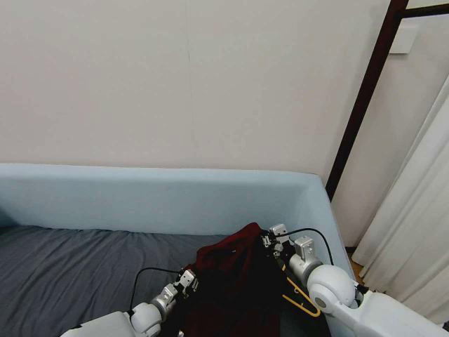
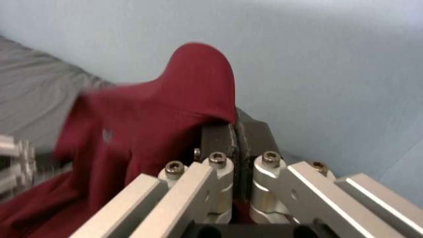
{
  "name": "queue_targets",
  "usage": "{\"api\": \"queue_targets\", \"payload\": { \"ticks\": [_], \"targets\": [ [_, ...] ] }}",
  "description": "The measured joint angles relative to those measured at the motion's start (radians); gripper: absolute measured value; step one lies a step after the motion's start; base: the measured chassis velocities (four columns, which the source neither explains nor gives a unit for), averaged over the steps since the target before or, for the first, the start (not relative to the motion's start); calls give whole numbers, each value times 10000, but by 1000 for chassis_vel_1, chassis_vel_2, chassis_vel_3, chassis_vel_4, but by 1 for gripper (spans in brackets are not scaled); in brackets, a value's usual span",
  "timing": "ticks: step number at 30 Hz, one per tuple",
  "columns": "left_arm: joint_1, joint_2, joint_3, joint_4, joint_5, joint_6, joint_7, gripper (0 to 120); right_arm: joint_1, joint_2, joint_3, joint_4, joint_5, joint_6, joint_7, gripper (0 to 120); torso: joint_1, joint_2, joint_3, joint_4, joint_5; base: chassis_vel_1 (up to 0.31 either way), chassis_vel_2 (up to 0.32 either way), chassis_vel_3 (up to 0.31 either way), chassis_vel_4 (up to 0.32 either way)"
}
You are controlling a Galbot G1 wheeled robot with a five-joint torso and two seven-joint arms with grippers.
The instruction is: Pick up the clothes from the sofa and hang them on the clothes hanger.
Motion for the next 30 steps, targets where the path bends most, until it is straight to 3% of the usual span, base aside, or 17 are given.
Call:
{"api": "queue_targets", "payload": {
  "ticks": [6, 9, 16, 18, 22, 30],
  "targets": [
    [-1141, 972, 338, -593, -94, -318, 575, 0, 374, 725, -408, -795, -119, -190, 188, 0, 0, 0, 0, 3, -1, 0, 0, 0, 0],
    [-1512, 1208, 405, -683, -167, -363, 693, 0, 834, 1116, -783, -1499, -166, -200, 157, 7, 1, 0, 0, 4, -7, 0, 0, 0, 0],
    [-2294, 1916, 601, -818, -408, -357, 910, 0, 2076, 2044, -1758, -3669, -992, -260, -208, 36, 1, -1, 1, 6, -1, 0, 0, 0, 0],
    [-2338, 1981, 610, -822, -442, -337, 935, 0, 2141, 2041, -1793, -3731, -1070, -321, -247, 40, 1, -1, 1, 6, -5, 0, 0, 0, 0],
    [-2440, 2251, 618, -827, -471, -298, 1026, 0, 1977, 1572, -1693, -3503, -1165, -559, -611, 58, 1, -1, 1, 2, -4, 0, 0, 0, 0],
    [-2149, 2578, 482, -1119, -451, -294, 1032, 0, 798, 1170, -479, -3500, -1239, -683, -1212, 85, 0, 0, 1, 0, -2, 0, 0, 0, 0]
  ]
}}
